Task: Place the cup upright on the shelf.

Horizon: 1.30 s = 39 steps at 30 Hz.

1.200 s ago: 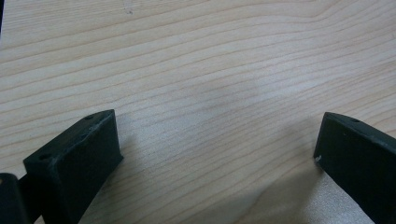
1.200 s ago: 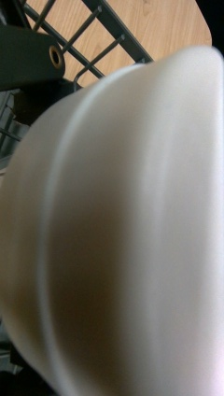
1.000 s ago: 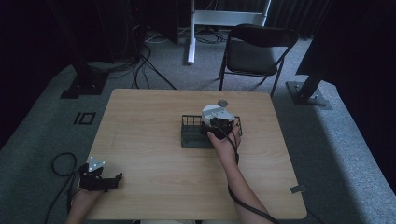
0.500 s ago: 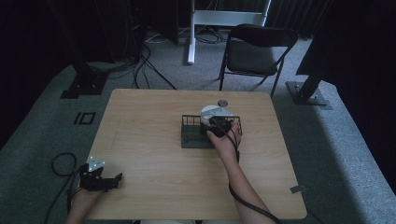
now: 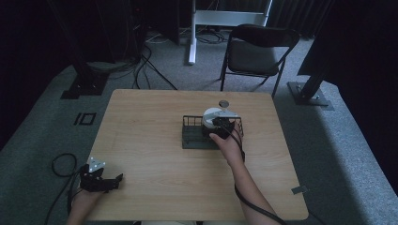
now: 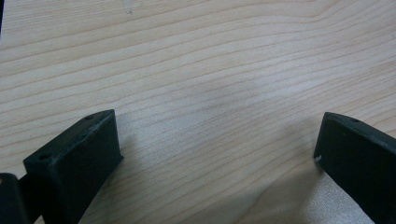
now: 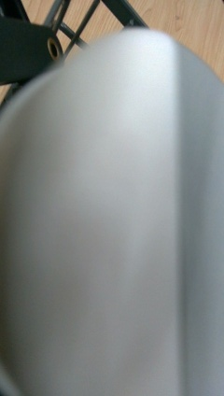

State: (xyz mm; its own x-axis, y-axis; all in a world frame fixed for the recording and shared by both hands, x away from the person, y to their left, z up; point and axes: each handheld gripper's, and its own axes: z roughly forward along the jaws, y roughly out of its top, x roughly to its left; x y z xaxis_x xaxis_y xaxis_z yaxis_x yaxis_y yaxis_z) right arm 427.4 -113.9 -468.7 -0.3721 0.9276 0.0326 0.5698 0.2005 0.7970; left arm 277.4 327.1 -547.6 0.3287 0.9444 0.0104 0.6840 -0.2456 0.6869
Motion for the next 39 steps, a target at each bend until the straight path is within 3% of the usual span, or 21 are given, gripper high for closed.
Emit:
{"fn": "performTargets", "kwargs": {
  "ticks": [39],
  "knots": [
    [399,-474,-136,92,860,493,130,911,-402,128,6,327,-548,277,684,328,687,10,944,-245]
  ]
}}
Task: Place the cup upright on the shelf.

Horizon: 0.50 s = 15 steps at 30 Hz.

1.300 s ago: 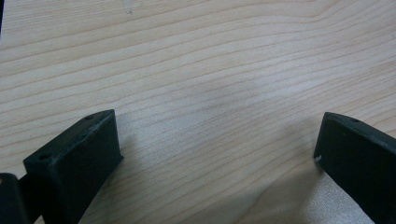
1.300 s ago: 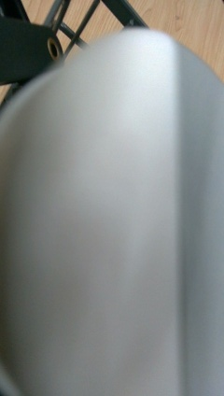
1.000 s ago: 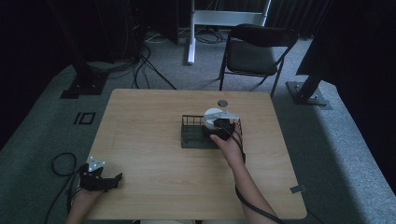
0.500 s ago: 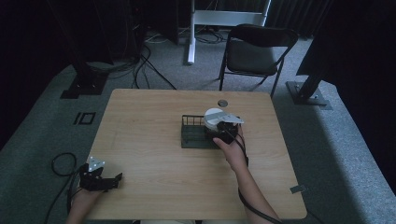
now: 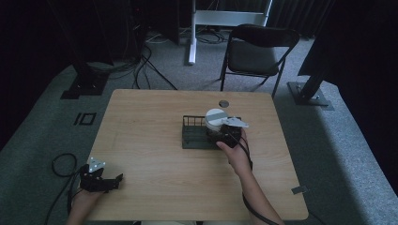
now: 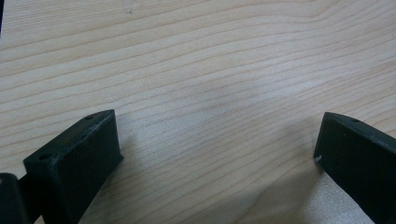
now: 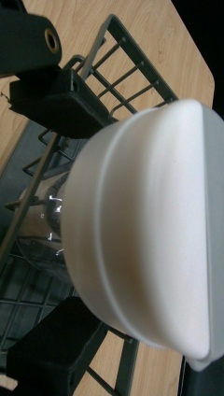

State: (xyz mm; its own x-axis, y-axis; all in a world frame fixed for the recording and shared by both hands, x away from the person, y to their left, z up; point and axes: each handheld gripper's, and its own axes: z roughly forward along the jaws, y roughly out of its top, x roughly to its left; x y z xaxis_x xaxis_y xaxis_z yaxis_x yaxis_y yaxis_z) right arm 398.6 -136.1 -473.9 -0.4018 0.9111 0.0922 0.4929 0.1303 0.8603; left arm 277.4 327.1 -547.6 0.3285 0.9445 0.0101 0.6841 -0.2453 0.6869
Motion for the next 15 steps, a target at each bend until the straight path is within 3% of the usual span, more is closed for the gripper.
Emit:
{"fn": "performTargets", "kwargs": {
  "ticks": [15],
  "knots": [
    [388,-477,-144,95,882,456,119,903,-418,125,6,327,-548,277,684,329,687,10,944,-246]
  ]
}}
